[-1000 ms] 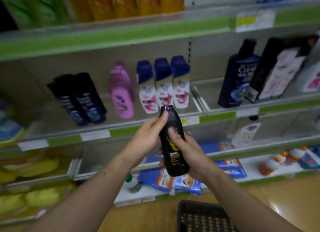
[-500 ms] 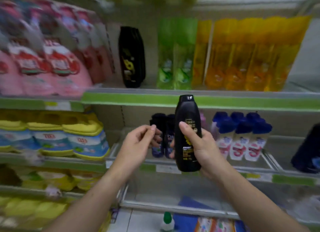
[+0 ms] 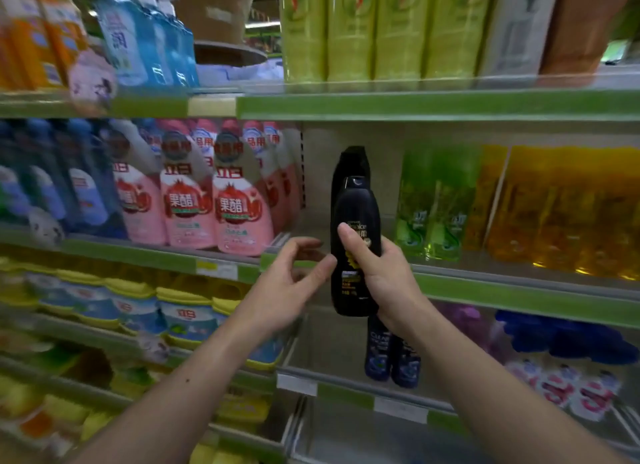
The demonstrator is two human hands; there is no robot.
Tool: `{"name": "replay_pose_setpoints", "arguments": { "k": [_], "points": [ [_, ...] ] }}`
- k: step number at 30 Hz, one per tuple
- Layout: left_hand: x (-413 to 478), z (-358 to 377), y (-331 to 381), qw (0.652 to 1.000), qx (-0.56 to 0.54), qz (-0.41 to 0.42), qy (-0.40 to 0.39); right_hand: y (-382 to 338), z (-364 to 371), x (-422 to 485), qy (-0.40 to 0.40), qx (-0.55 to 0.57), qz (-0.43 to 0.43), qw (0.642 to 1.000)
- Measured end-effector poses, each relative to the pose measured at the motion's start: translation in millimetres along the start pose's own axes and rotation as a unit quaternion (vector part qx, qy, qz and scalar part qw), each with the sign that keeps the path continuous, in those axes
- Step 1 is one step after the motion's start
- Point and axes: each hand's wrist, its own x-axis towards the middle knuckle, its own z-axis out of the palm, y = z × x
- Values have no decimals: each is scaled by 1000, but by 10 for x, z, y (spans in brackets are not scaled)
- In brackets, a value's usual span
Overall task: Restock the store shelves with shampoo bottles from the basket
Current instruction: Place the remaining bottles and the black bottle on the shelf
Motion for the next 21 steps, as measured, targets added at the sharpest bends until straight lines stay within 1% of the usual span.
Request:
{"name": "replay_pose_setpoints", "arguments": {
  "k": [3,6,8,9,11,13,15,17,18,21],
  "points": [
    [61,-122,49,1000,-2,1,-30,-31,184,171,-9,-33,-43,998],
    [233,-256,74,1000,-6,10,-4,-58,384,375,-38,-77,-68,994],
    [368,-360,58,1000,-6,16,15,-51,492,485,-39,-108,-85,990],
    [440,-415,38,999,-12,22,25,-28,521,530,-18,-148,-106,983],
    [598,-504,-7,998,-26,26,49,50,520,590,53,-238,-170,955],
    [810,-567,-75,998,-9,23,66,106,431,607,122,-269,-238,925],
    [1024,-590,-151,997,28,12,72,142,315,630,170,-314,-281,891],
    [1233,-561,-228,995,74,9,63,164,217,670,196,-373,-286,861],
    [1315,-538,-258,993,98,3,60,162,200,687,198,-400,-274,852],
    [1543,-469,-323,984,162,-26,66,161,185,755,188,-454,-198,848]
  ]
}}
